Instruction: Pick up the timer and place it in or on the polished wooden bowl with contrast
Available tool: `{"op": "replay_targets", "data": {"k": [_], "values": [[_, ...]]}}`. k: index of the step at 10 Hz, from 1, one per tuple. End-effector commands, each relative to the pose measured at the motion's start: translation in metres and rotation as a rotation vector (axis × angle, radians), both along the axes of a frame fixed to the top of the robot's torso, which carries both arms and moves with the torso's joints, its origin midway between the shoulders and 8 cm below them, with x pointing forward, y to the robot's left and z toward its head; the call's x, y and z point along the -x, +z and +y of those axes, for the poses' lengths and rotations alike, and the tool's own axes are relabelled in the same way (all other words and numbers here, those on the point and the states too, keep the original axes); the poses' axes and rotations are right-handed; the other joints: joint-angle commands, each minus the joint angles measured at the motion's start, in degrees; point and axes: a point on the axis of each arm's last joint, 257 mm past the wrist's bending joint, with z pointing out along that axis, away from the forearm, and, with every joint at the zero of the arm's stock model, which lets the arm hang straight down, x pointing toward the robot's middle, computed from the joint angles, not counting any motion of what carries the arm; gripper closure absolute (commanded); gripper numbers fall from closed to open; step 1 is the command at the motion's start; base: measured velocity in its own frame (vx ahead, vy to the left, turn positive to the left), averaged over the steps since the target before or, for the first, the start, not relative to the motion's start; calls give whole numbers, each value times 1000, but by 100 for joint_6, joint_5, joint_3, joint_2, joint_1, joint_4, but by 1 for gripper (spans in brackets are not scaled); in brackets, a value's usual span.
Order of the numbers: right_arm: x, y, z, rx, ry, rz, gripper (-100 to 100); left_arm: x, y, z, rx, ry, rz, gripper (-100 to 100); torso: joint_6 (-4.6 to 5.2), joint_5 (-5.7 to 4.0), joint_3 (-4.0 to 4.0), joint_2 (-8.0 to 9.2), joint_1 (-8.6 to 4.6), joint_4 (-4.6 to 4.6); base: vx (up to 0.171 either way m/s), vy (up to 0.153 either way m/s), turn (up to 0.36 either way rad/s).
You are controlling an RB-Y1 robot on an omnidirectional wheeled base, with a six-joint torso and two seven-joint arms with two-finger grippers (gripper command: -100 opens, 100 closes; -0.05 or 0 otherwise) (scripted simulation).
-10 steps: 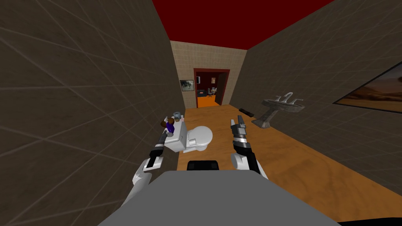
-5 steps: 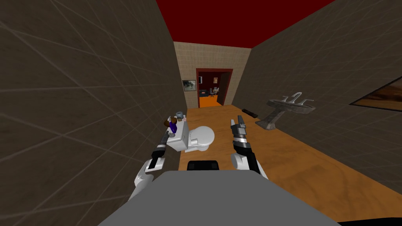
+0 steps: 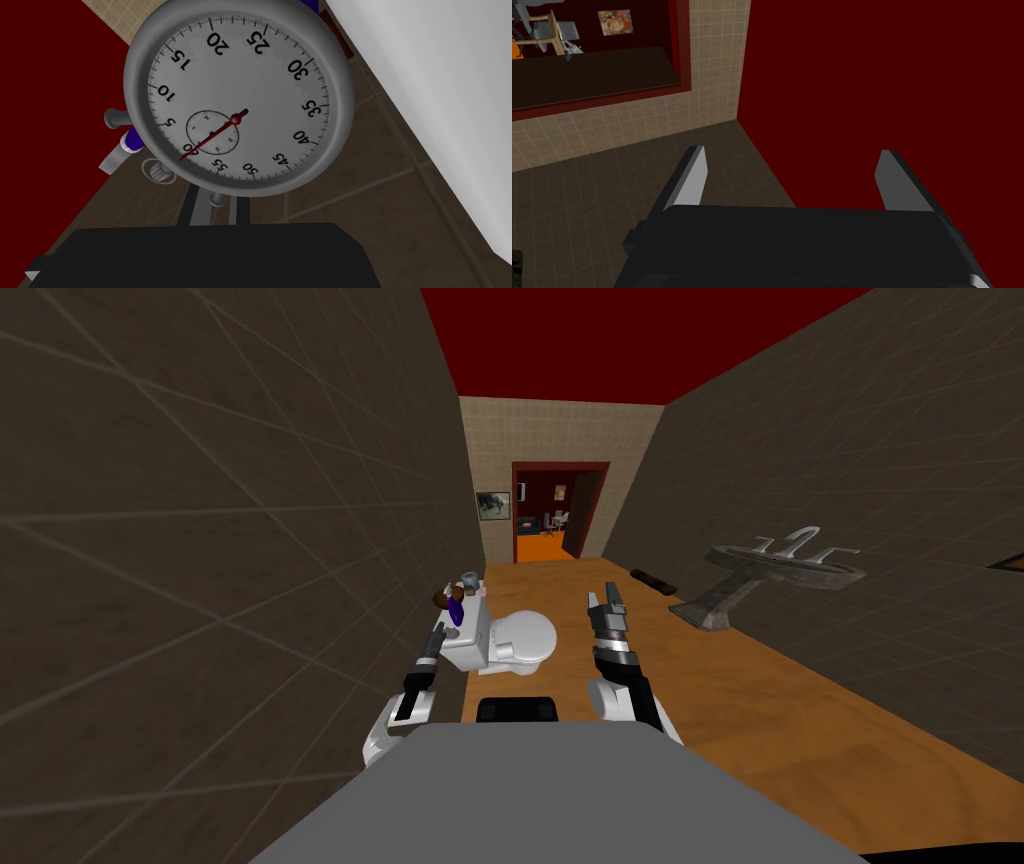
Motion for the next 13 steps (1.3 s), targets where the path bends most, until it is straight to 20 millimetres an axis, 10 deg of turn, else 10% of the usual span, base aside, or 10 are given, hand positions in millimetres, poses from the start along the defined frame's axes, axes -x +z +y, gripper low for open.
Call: {"op": "replay_targets", "data": {"k": [1,3,4,5,13], "values": [[0,0,0,0,0,0,0,3,2,-23,0,-18,-5,100,0,0,0,0,0,0,26,78,131],[0,0,0,0,0,0,0,2,6,-26,1,-23,-7,100,1,-2,3,3,0,3,20,59,74],[0,0,0,0,0,0,0,1,6,-28,0,-24,-7,0,2,-3,4,6,-11,2,2,6,-4],[0,0,0,0,0,0,0,4,7,-12,-26,-20,15,100,2,-5,6,9,-21,3,-8,-38,-25],[0,0,0,0,0,0,0,20,23,55,-159,-14,125,100,-1,-18,29,49,-67,11,-62,-84,-9]]}}
